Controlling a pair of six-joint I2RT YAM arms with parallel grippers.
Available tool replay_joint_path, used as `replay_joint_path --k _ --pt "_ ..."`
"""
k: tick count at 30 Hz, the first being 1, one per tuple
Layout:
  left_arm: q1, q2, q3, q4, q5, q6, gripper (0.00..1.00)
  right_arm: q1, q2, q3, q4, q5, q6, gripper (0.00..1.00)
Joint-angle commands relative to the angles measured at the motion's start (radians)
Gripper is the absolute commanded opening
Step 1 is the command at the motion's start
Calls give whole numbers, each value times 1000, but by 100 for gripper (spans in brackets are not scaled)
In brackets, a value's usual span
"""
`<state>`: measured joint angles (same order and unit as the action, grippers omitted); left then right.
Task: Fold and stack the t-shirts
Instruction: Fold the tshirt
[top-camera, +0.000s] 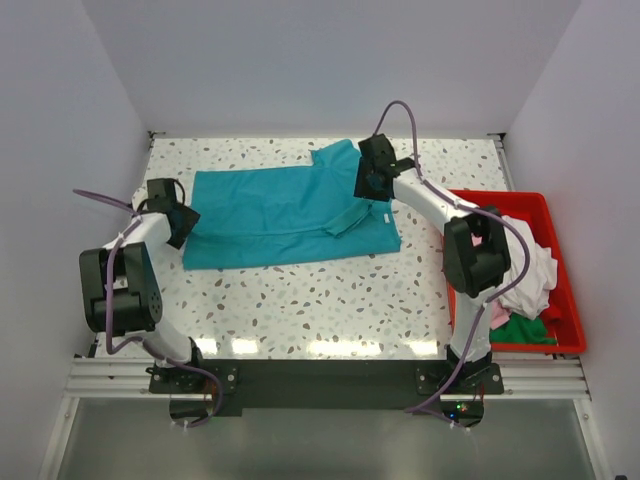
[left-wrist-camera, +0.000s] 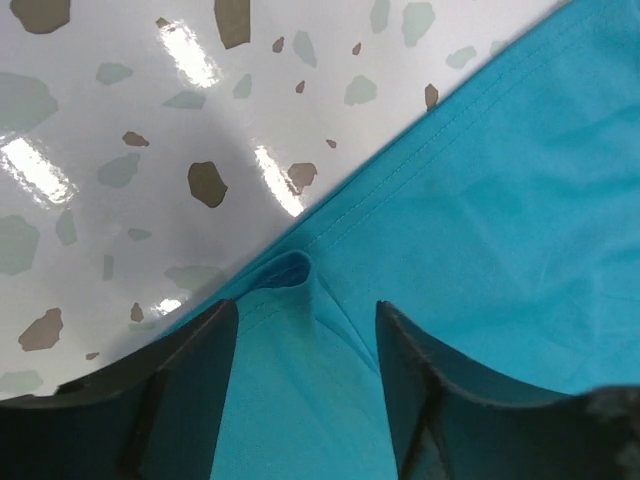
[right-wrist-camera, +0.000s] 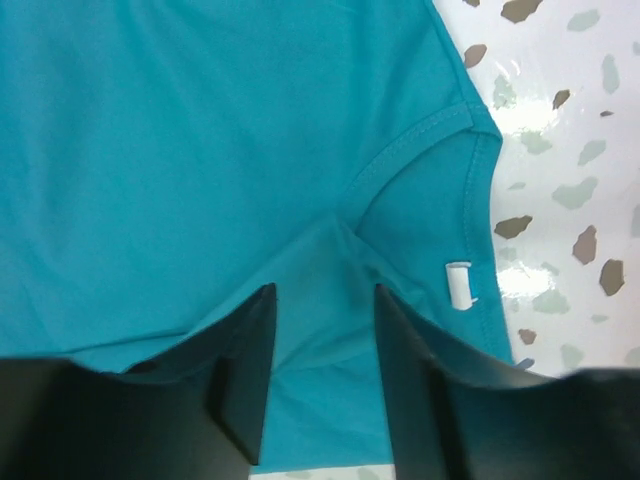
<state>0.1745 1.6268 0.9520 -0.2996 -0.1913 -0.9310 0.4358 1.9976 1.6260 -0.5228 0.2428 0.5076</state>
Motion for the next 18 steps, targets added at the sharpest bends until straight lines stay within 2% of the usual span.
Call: replay_joint_path --k 1,2,3,5,9,12,15,16,18 --pt "31 -28 28 40 18 24 65 -6 -5 57 4 -14 -4 50" --pt "34 -39 24 42 18 27 73 -8 -6 64 -2 -16 -9 56" --pt "36 -50 22 34 18 32 74 -6 -11 63 -8 -14 -11 59" --pt "36 -83 13 24 23 40 75 -5 -51 17 1 -10 -1 59" --pt "31 -172 -97 53 52 35 71 18 -143 -132 66 -19 22 53" --pt "-13 -214 -168 62 46 35 64 63 -174 -213 99 -8 28 51" --pt "-76 -246 -226 77 29 23 56 107 -183 -268 136 4 48 42" --pt "-92 -249 -236 80 24 18 55 128 -183 -288 145 4 57 34" --pt "-131 -251 -255 88 16 8 53 147 -159 -287 149 13 62 27"
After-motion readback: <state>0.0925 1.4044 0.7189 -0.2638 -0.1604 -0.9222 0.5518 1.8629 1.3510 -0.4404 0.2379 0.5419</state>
